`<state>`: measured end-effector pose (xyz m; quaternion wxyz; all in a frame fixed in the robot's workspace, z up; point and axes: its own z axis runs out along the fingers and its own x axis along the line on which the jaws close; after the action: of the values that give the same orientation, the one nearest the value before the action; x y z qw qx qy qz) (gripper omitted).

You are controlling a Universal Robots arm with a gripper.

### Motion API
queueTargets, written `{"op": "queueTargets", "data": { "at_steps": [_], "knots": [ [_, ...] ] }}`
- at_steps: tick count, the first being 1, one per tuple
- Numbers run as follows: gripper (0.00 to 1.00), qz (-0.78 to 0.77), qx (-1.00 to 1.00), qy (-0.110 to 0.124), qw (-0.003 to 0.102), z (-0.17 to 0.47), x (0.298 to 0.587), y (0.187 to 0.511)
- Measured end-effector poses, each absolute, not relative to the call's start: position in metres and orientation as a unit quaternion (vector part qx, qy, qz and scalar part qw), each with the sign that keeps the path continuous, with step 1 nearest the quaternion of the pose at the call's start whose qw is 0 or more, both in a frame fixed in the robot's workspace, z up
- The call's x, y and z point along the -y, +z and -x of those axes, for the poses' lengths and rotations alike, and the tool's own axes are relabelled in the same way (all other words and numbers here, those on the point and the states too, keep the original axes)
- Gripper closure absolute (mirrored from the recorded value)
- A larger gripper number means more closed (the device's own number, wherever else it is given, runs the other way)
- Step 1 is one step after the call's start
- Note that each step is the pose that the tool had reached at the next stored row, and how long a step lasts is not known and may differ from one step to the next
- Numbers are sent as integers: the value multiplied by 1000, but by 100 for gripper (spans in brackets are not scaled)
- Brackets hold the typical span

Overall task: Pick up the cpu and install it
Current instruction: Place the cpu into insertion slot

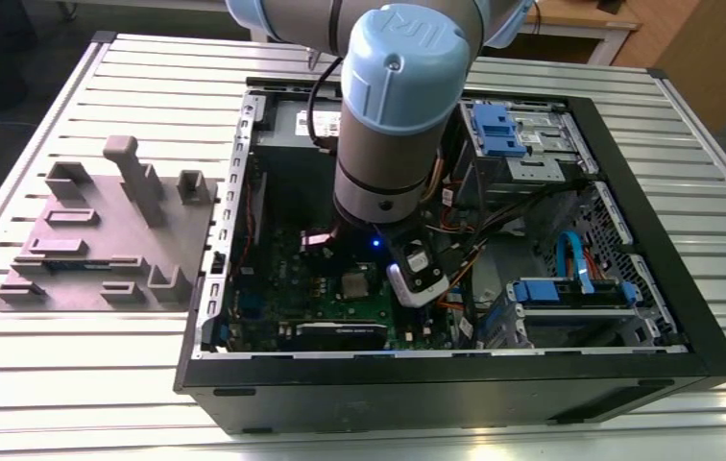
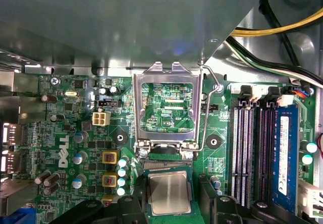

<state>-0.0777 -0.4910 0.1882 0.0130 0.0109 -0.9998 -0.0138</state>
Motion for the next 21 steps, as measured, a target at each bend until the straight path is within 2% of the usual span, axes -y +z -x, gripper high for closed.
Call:
{"op": "queueTargets", "data": {
  "at_steps": [2, 3, 21],
  "knots": [
    [49, -11, 1000, -14, 13, 78, 491, 189],
    [54, -11, 1000, -14, 13, 78, 491, 189],
    [54, -4, 1000, -14, 13, 78, 491, 197]
  ]
}}
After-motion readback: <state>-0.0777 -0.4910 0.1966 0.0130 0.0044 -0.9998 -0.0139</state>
